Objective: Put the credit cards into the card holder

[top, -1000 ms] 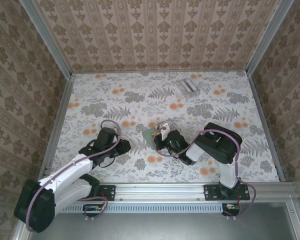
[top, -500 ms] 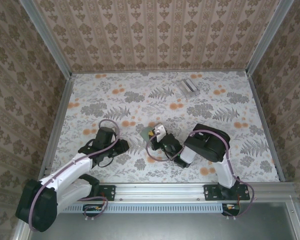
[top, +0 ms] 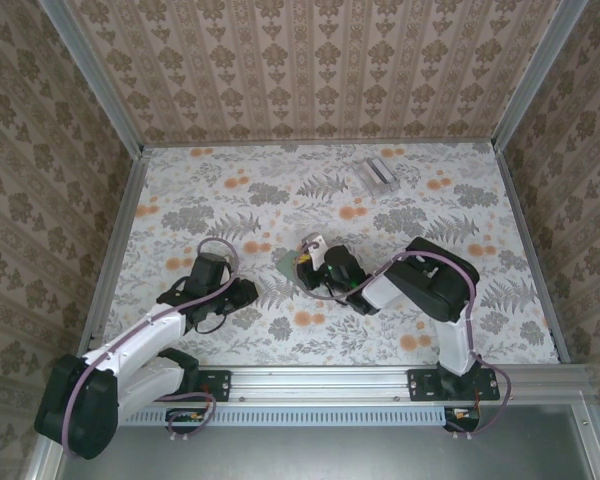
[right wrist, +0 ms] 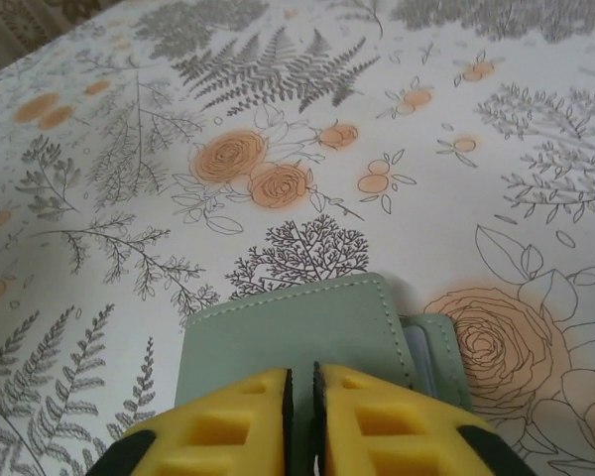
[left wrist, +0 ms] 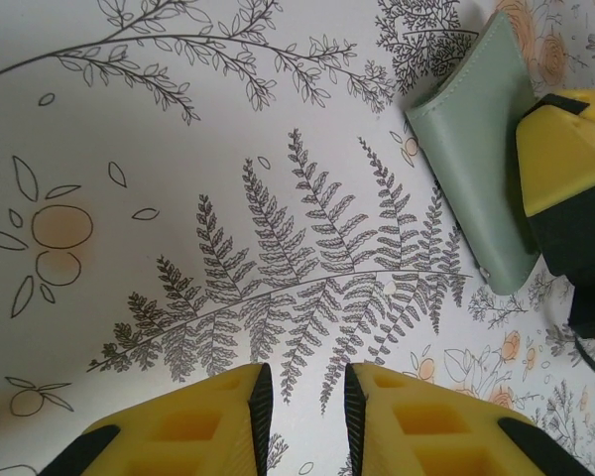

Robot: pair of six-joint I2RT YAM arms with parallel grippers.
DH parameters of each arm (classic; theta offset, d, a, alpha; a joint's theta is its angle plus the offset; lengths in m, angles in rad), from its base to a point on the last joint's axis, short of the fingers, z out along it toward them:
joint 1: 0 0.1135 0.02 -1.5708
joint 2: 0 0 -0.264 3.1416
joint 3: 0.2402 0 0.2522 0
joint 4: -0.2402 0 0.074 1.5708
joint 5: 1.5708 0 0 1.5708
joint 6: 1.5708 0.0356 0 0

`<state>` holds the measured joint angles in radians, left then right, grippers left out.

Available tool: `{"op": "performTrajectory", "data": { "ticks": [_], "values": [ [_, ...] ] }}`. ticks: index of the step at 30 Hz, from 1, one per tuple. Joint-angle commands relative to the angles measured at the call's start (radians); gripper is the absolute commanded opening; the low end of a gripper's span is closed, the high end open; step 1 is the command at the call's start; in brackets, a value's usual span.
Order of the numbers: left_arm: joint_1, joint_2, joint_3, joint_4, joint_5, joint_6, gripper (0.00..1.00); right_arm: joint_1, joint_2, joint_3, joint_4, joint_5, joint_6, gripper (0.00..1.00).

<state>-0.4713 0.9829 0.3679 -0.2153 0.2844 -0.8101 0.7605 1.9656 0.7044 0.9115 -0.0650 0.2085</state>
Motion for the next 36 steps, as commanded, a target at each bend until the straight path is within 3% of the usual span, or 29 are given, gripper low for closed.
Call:
{"op": "performTrajectory", "data": {
  "ticks": [1, 11, 15, 21, 26, 30, 36],
  "values": [
    [0.008, 0.009, 0.027, 0.016, 0.018, 0.017, 0.29, -0.013, -0.032, 0.035, -0.443, -0.072, -0.009, 0.27],
    [0.008, -0.022, -0.004, 0.015, 0.017, 0.008, 0.29, -0.055, -0.217, 0.207, -0.614, -0.206, 0.119, 0.39],
    [0.008, -0.026, -0.01, 0.02, 0.021, 0.006, 0.29, -0.064, -0.252, 0.318, -0.816, -0.218, 0.133, 0.4],
    [0.008, -0.008, -0.001, 0.011, 0.04, 0.027, 0.29, -0.094, -0.196, 0.547, -1.331, -0.222, 0.059, 0.28],
    [0.009, 0.028, 0.024, -0.006, 0.063, 0.054, 0.29, -0.114, -0.118, 0.686, -1.618, -0.203, 0.003, 0.21],
    [0.008, 0.075, 0.042, -0.003, 0.08, 0.066, 0.29, -0.115, -0.021, 0.785, -1.727, -0.254, -0.015, 0.2],
    [0.008, 0.123, 0.04, 0.024, 0.086, 0.065, 0.31, -0.107, 0.06, 0.866, -1.726, -0.237, 0.001, 0.19]
  ]
}}
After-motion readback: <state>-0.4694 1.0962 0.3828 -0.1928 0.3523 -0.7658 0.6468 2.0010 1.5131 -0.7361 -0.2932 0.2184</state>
